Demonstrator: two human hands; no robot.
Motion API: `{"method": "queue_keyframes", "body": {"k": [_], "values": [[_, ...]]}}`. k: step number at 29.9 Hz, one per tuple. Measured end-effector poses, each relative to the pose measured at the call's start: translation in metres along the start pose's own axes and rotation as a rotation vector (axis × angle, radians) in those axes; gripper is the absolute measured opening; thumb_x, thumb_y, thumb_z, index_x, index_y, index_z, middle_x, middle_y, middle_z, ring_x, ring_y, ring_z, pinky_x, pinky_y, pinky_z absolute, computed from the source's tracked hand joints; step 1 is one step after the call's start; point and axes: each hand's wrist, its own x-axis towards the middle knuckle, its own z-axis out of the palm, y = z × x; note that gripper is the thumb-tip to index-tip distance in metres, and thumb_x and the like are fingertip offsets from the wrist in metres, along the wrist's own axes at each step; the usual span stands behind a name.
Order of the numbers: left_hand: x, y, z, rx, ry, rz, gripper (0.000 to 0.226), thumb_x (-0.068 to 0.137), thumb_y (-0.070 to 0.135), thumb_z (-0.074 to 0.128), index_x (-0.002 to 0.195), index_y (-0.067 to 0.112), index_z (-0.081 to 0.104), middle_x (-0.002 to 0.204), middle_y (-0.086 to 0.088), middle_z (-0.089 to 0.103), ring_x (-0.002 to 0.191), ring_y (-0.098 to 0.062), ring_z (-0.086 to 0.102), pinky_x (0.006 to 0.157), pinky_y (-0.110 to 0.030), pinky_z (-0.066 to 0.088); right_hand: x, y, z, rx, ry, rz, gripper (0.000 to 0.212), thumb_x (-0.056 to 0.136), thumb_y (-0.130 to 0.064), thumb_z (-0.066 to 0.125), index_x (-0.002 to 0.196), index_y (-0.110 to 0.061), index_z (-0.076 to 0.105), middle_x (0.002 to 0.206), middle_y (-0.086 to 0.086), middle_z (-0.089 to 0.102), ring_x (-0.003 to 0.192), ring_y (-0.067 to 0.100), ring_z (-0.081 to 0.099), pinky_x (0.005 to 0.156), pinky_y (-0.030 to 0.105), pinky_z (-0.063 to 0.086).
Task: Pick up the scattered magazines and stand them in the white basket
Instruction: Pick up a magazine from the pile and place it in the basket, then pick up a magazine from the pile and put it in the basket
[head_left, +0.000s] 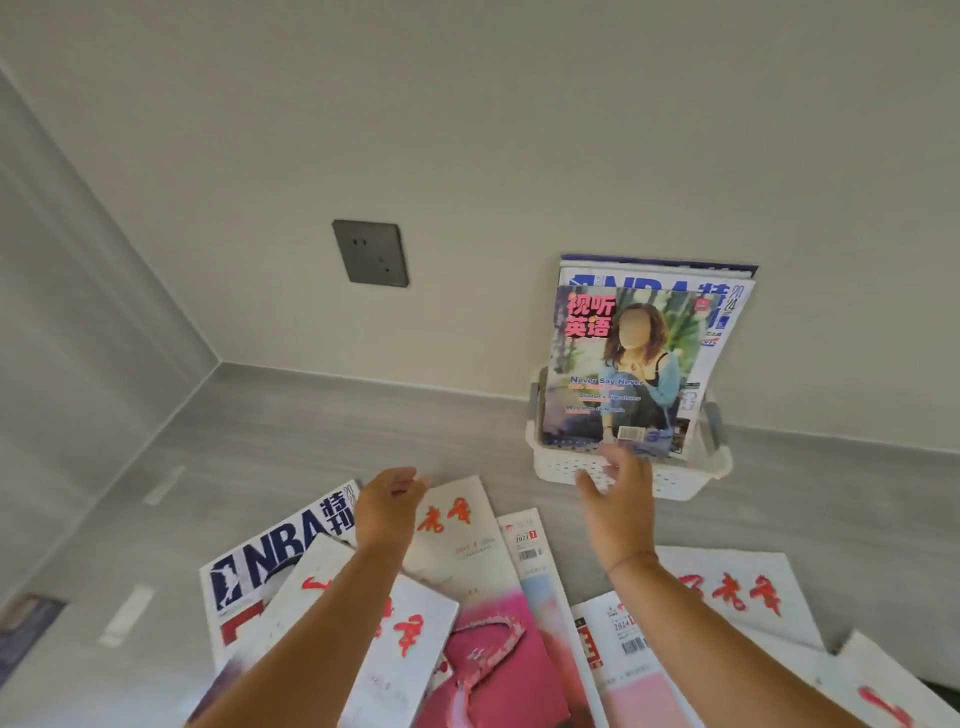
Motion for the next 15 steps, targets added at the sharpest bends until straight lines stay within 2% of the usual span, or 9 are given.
{"method": "queue_keyframes", "body": {"k": [1, 4, 8, 10, 13, 15], "values": [[-0.005, -0.016, -0.016, 0.035, 0.016, -0.015, 0.031, 0.085, 0.023, 0.066, 0.113, 0.011, 0.065, 0.109, -0.007, 0.07, 0.088, -0.016, 0.062, 0.073, -0.023, 0.049, -0.016, 0.0, 0.01, 0.001, -0.043, 0.016, 0.038, 0.083, -0.006, 0.061, 0.12, -0.008, 0.052, 0.124, 0.01, 0.046, 0.108, 0.023, 0.054, 0.093, 0.032, 0.045], [-0.022, -0.061, -0.061, 0.053, 0.037, -0.073, 0.032, 0.085, 0.023, 0.065, 0.114, 0.012, 0.065, 0.112, -0.007, 0.069, 0.089, -0.017, 0.061, 0.065, -0.023, 0.046, -0.067, 0.001, 0.039, -0.009, -0.145, 0.076, 0.04, 0.083, -0.008, 0.062, 0.121, -0.007, 0.05, 0.122, 0.013, 0.048, 0.106, 0.024, 0.055, 0.089, 0.033, 0.046], [-0.049, -0.11, -0.111, 0.144, 0.052, -0.076, 0.033, 0.083, 0.026, 0.068, 0.113, 0.013, 0.066, 0.112, -0.006, 0.07, 0.092, -0.019, 0.062, 0.079, -0.027, 0.046, -0.132, 0.004, 0.07, -0.037, -0.275, 0.147, 0.042, 0.083, -0.014, 0.064, 0.123, -0.01, 0.049, 0.122, 0.008, 0.052, 0.105, 0.021, 0.057, 0.086, 0.029, 0.051], [-0.059, -0.128, -0.131, 0.159, 0.059, -0.092, 0.032, 0.082, 0.023, 0.07, 0.111, 0.011, 0.067, 0.114, -0.009, 0.068, 0.098, -0.023, 0.062, 0.082, -0.029, 0.045, -0.161, 0.006, 0.08, 0.001, -0.31, 0.2, 0.035, 0.082, -0.012, 0.065, 0.114, -0.01, 0.051, 0.114, 0.009, 0.057, 0.099, 0.021, 0.061, 0.078, 0.025, 0.053], [-0.07, -0.151, -0.154, 0.224, 0.056, -0.118, 0.033, 0.081, 0.019, 0.069, 0.113, 0.01, 0.066, 0.119, -0.014, 0.064, 0.104, -0.029, 0.06, 0.086, -0.035, 0.046, -0.195, 0.007, 0.092, 0.062, -0.319, 0.259, 0.028, 0.08, -0.006, 0.067, 0.103, -0.009, 0.052, 0.109, 0.008, 0.062, 0.101, 0.019, 0.062, 0.073, 0.022, 0.055], [-0.077, -0.162, -0.163, 0.27, 0.037, -0.121, 0.034, 0.08, 0.02, 0.07, 0.112, 0.01, 0.067, 0.117, -0.015, 0.064, 0.103, -0.03, 0.06, 0.089, -0.038, 0.047, -0.21, 0.007, 0.098, 0.028, -0.291, 0.254, 0.029, 0.078, -0.005, 0.069, 0.102, -0.009, 0.053, 0.109, 0.007, 0.062, 0.103, 0.019, 0.06, 0.078, 0.027, 0.056]]}}
